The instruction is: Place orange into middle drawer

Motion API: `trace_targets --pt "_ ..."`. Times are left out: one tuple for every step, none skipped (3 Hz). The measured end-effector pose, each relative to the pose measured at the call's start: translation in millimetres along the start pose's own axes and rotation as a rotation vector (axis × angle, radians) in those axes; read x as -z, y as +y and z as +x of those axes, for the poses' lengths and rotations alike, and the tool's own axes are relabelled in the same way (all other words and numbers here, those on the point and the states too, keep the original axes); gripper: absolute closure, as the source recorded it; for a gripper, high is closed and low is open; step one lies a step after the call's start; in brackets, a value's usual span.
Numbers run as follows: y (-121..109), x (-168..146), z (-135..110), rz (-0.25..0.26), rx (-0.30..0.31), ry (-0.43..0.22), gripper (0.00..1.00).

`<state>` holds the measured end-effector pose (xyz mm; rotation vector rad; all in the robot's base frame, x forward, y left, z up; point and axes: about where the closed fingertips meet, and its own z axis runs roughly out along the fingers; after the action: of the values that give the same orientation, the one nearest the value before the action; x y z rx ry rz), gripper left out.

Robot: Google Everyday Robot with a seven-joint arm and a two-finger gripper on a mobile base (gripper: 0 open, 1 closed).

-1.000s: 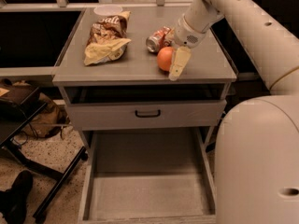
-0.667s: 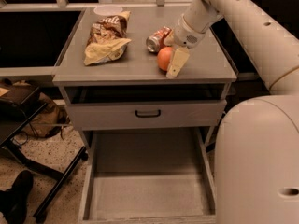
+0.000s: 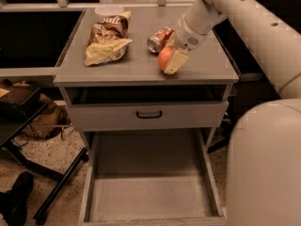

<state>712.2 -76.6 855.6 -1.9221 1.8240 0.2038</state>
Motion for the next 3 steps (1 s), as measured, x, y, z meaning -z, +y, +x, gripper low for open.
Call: trace_targets --pt "29.6 18.9 -4.4 0.038 0.033 -0.024 0.96" --pt "73.0 39.7 10.8 0.056 0.066 -0.022 1.00" --pt "131.4 36.7 40.0 0.030 0.023 -0.044 1.00"
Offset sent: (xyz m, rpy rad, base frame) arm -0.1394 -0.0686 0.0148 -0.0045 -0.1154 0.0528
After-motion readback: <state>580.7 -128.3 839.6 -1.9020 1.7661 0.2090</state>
